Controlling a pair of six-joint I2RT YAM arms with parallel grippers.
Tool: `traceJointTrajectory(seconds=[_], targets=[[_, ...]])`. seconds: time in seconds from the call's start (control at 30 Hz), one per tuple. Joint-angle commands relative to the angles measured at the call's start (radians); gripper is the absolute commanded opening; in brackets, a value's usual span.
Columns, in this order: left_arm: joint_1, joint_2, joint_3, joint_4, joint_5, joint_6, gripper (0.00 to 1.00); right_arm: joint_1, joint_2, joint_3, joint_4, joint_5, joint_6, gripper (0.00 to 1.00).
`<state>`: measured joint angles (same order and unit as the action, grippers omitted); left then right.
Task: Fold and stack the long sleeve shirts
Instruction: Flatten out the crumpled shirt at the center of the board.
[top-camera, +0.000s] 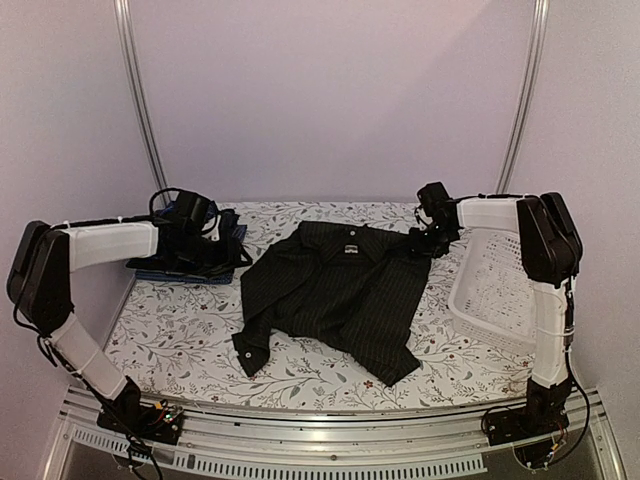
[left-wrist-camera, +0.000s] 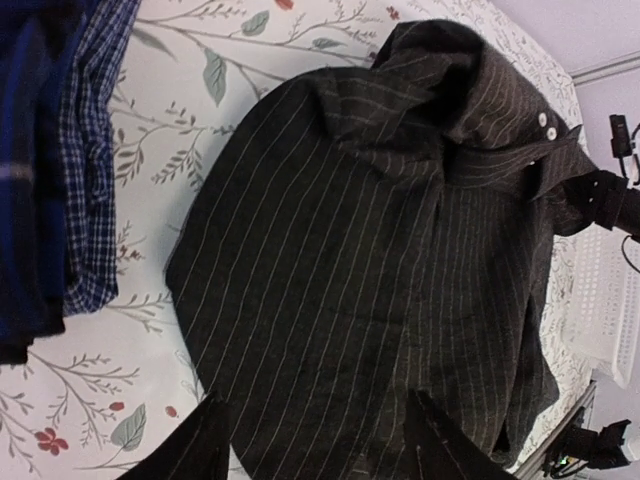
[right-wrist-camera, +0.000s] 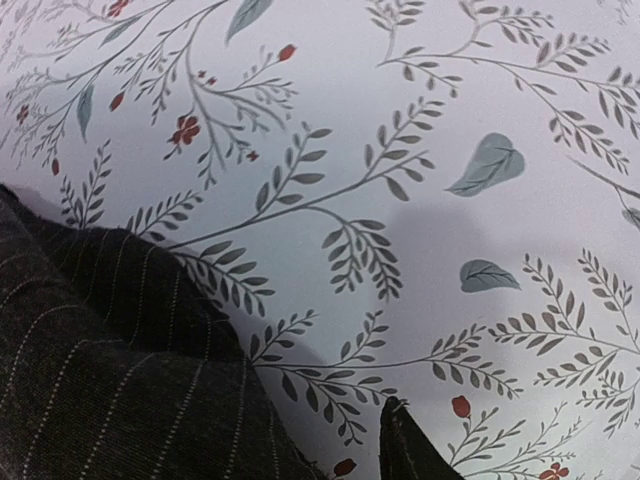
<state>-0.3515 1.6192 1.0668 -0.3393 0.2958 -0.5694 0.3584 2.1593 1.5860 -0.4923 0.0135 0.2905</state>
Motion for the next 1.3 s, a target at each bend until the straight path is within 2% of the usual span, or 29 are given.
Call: traceJointTrajectory(seconds=[0.0,0.07,0.13,0.3,0.47,0.73,0.97,1.13,1.27], targets=[[-0.025,-0.045,-0.126,0.049,-0.074,-0.051,0.58,0.004,-0.046,-0.003,0.003,0.012,-0.018,0.45],[-0.027,-0.037,-0.152,0.06,-0.092,-0.064,0.57,0.026,-0.068,-0.007,-0.002,0.028,-0.023,0.58],[-0.032,-0.025,-0.163,0.07,-0.117,-0.075,0.56,0.053,-0.087,-0.011,-0.012,0.049,-0.032,0.66],[-0.047,0.032,-0.173,0.116,-0.097,-0.086,0.54,0.109,-0.172,-0.11,-0.003,0.083,-0.023,0.76],[-0.079,0.086,-0.142,0.124,-0.102,-0.092,0.52,0.14,-0.295,-0.273,0.046,0.079,0.027,0.8],[-0.105,0.113,-0.156,0.142,-0.113,-0.101,0.44,0.143,-0.526,-0.519,0.092,-0.001,0.109,0.87],[-0.116,0.113,-0.166,0.149,-0.099,-0.101,0.33,0.153,-0.743,-0.699,0.027,0.018,0.179,0.9],[-0.121,0.093,-0.17,0.148,-0.094,-0.101,0.29,0.154,-0.87,-0.817,-0.029,0.032,0.229,0.92],[-0.121,0.059,-0.183,0.127,-0.108,-0.1,0.28,0.168,-0.921,-0.847,-0.071,0.048,0.257,0.93]])
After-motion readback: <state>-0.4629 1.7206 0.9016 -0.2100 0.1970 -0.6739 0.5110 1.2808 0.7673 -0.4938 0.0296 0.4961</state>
